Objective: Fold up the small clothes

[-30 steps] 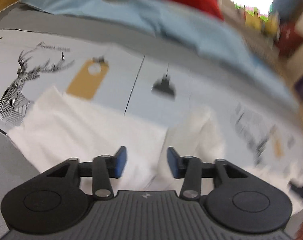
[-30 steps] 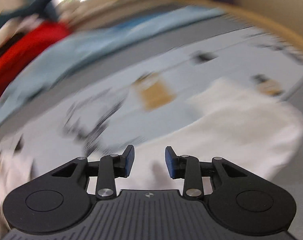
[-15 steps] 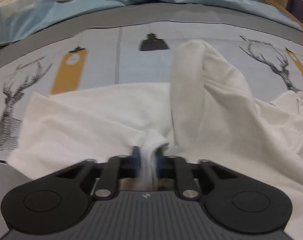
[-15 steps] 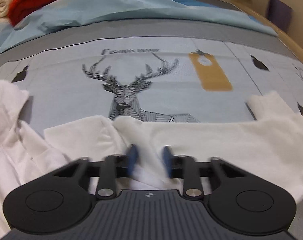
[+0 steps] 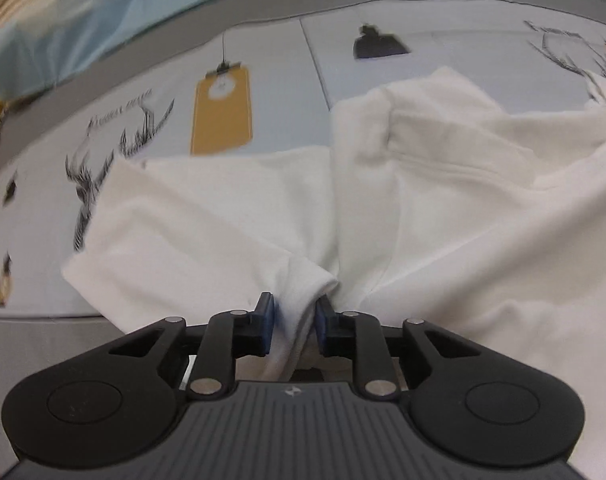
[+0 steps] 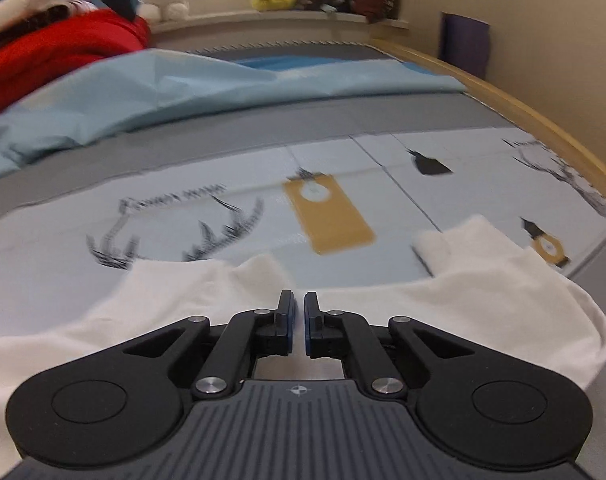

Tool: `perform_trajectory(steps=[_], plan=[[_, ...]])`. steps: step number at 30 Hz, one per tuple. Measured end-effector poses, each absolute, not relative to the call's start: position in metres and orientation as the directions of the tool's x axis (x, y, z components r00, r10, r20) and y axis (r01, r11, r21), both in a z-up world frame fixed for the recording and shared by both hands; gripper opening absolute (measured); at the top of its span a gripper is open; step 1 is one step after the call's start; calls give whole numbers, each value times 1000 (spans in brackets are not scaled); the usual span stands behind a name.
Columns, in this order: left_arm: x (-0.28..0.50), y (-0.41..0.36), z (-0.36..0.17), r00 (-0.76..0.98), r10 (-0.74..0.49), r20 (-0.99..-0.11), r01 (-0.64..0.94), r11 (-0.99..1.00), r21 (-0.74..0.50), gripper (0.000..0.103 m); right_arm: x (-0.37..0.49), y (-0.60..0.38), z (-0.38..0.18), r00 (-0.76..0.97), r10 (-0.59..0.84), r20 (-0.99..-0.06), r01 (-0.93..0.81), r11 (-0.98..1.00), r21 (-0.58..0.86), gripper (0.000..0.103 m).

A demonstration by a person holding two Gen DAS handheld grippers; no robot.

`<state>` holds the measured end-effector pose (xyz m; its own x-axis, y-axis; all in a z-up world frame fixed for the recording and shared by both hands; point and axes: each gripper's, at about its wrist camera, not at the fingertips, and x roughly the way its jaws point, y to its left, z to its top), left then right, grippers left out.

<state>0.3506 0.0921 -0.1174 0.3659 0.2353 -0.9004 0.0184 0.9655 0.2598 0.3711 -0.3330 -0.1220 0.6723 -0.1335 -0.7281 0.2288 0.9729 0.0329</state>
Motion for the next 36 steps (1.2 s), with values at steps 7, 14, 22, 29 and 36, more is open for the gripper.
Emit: perform_trajectory(steps=[7,14,22,29,36], plan=[[365,116,-78,636,-29,-771,-123,983,-138,31,369,-339,-113,734,-12,-679,188,965,185,26],[398,103,-115,630,22,-776,-121,990,-71,46,393,-309,-133,659,92,-747,50,985,165,39],[420,101,-127,640,10,-768,-126,988,-92,53,416,-287,-146,627,64,-777,9,996,89,42],[430,96,-148,574,-45,-817,-55,994,-93,9,419,-282,-146,642,40,-766,-33,999,24,16],[411,120,-98,767,-12,-642,-150,969,-197,8,399,-282,-90,866,37,-499,16,995,102,16]])
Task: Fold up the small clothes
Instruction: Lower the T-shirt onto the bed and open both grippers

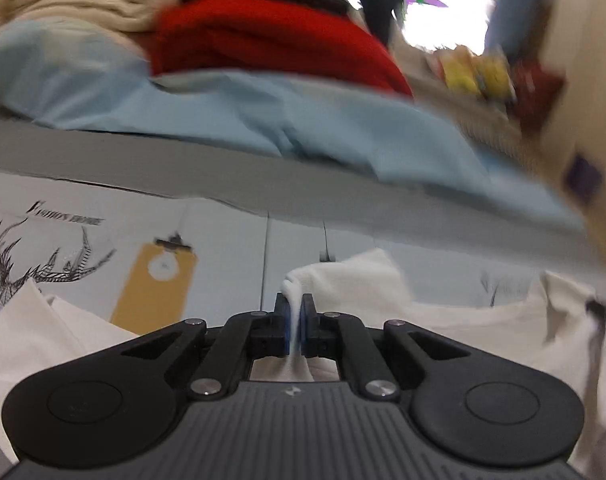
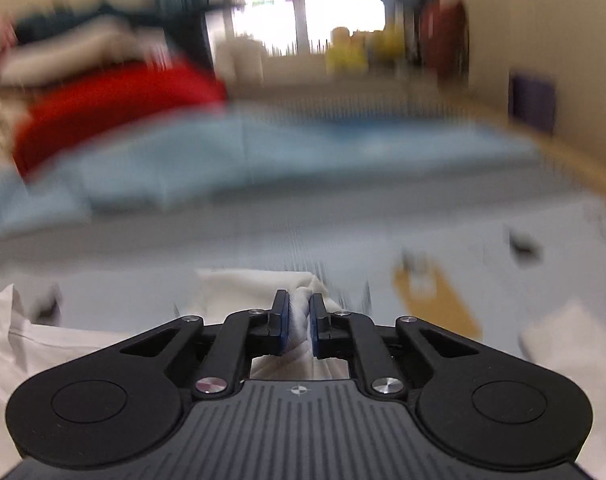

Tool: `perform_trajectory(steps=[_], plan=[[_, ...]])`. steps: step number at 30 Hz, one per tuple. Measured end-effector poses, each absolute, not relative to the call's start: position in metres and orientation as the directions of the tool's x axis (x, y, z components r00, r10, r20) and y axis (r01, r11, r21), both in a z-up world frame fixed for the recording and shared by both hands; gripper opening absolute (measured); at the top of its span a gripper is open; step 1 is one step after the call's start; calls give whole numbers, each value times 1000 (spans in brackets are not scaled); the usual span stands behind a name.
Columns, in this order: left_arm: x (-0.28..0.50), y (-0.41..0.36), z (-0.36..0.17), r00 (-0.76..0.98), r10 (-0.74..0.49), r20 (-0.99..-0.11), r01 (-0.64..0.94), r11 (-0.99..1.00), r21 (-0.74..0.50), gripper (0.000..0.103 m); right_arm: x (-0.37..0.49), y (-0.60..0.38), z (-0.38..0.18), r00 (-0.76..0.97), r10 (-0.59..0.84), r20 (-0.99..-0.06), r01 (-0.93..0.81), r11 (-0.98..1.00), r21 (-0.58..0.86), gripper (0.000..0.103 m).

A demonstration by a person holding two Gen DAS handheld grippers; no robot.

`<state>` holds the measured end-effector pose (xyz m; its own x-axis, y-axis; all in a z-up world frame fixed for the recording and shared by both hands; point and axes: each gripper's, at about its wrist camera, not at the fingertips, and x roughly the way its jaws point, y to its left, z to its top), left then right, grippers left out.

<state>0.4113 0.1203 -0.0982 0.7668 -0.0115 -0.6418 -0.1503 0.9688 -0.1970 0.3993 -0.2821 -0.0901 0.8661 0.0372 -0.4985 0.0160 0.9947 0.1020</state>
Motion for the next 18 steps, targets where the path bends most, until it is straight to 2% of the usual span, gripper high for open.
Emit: perform_trajectory(steps=[1,2,3,7,10,12,14,16,18], plan=[[413,122,-99,751,15,-660,-174,969,-176,17,403,-282,-93,846,23,-533,37,994,100,20],[416,120,-101,720,33,-693,-179,974,-140,27,408,-283,-100,805,20,-593,54,993,108,29],[414,118,-101,717,39,-696,-174,977,-124,27,411,-287,-106,767,30,-641,65,990,124,30],[407,105,-91,727,-35,-686,-67,990,-122,28,405,-302,-114,729,23,-684,95,986,135,30],[407,95,-104,641,-167,-749,22,980,-200,30,400,-319,-118,690,4,-724,135,982,134,31],[409,83,-126,524,-192,-830,57,980,-191,35,395,-337,-124,664,-37,-746,193,973,124,31],[407,71,-156,400,-127,-908,79,991,-104,36,387,-363,-132,623,-79,-778,269,956,119,32],[404,62,-152,428,-92,-899,96,994,-56,36,375,-393,-137,603,-134,-787,352,930,111,32],[408,57,-139,406,-55,-912,38,998,-43,36,362,-427,-134,621,-193,-760,407,908,102,32]])
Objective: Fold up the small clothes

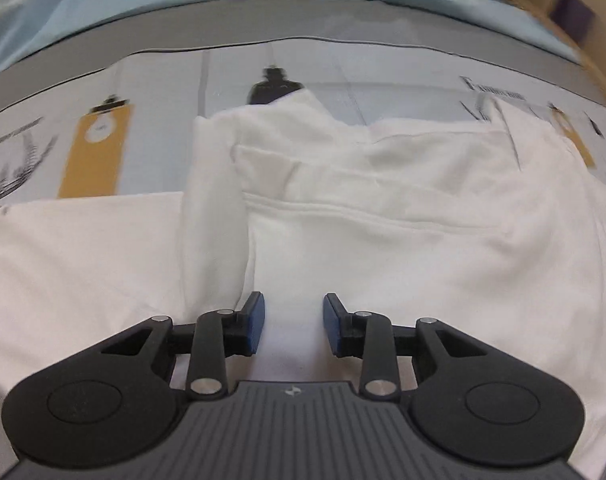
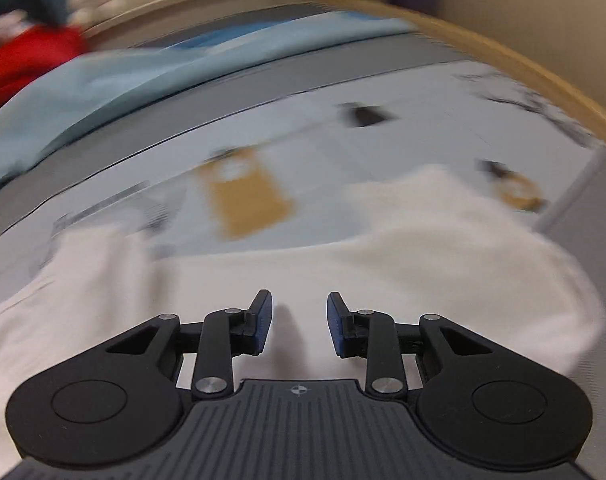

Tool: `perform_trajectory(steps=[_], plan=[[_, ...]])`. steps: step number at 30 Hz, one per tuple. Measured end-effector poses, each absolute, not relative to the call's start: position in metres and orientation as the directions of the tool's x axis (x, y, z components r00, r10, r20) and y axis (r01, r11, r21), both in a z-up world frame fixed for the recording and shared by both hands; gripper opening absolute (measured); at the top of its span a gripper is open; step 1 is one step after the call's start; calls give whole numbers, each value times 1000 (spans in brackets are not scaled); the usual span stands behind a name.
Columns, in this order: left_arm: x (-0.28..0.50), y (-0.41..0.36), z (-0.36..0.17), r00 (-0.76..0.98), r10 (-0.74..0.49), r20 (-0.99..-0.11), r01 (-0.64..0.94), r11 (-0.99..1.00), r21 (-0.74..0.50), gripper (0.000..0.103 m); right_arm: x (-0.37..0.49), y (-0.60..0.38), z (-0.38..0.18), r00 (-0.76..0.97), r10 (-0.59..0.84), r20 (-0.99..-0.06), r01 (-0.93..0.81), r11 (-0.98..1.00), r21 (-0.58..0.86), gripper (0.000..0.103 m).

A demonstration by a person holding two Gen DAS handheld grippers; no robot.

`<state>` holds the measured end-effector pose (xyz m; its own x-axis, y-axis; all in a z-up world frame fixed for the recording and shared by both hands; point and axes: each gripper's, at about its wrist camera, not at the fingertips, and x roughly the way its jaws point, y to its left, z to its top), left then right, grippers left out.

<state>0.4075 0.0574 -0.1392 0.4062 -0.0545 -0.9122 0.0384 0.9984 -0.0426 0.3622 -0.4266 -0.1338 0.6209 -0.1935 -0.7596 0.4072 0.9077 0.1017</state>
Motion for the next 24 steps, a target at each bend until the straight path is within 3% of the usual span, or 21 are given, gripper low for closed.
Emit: perform_trajectory(steps=[4,6,9,13,17,20,24], plan=[[385,52,-89,511,-101,-854,30,995,-100,36,336,-495,-114,685,-317,-656,491,866,95,35],[367,42,-65,550,-87,-831,54,996,-68,36,325,-532,-112,690,-343,-637,536,834,132,43],[339,38,-34,588,-31,-808,38,999,-10,37,318,-577,-125,699,-220,-680,519,811,271,46],[287,38,-20,625,-42,-779,20,999,-38,39,331,-597,-155,687,24,-726,402,820,407,46],[263,30,-42,593,-31,-805,19,1000,-24,39,337,-596,-168,680,31,-733,361,856,371,40],[270,23,-46,620,0,-784,47,998,37,39,334,-612,-168,718,57,-694,406,776,484,38],[280,26,-46,622,-8,-783,23,1000,8,39,328,-626,-169,739,53,-672,445,710,545,38]])
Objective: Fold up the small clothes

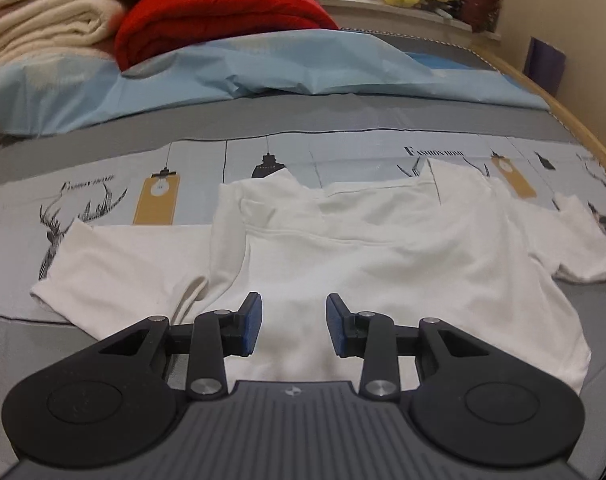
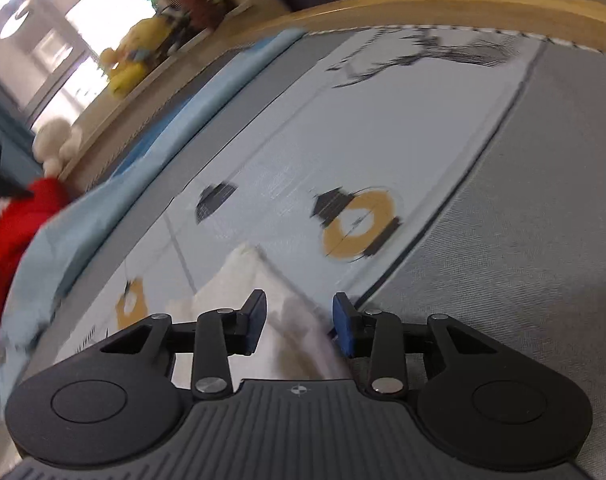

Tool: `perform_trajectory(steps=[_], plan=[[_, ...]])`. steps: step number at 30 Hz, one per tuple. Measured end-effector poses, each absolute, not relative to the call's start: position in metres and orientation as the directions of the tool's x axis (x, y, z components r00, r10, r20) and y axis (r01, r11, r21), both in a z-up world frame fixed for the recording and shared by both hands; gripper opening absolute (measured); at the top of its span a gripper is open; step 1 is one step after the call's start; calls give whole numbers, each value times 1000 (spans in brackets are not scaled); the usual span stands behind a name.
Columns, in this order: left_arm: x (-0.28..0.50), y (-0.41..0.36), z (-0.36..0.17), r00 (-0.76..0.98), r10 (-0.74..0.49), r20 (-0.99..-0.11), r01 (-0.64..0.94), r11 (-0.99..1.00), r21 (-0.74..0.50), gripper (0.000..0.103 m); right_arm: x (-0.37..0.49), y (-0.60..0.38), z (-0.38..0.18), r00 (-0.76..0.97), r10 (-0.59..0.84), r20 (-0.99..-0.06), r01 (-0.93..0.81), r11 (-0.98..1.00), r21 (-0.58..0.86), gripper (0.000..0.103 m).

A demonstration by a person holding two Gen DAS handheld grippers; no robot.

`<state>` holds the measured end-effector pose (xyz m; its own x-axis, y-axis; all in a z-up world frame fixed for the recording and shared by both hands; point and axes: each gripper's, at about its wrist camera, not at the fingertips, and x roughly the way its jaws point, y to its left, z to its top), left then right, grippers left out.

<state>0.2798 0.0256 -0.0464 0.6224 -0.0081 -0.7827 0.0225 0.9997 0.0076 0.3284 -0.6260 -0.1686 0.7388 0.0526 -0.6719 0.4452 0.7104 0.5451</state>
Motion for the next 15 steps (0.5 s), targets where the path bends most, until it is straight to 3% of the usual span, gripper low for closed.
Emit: perform_trajectory(steps=[1,3,10,13,15], plan=[[281,26,-47,618,-10,-786,19,1000,2,39,329,-627,-171,736,73,-672,436,708,555,35],[283,23,-48,617,-8,-787,27,1000,12,39,332,-623,-176,720,115,-685,409,728,551,16],[286,17,-51,616,-1,-788,46,998,35,39,333,-614,-158,760,75,-645,355,784,510,4],[287,18,-50,617,0,-787,38,999,30,39,301,-630,-118,884,-180,-432,413,735,538,3],[288,18,-49,618,-3,-786,39,999,27,39,283,-645,-106,847,-354,-396,527,653,544,3]])
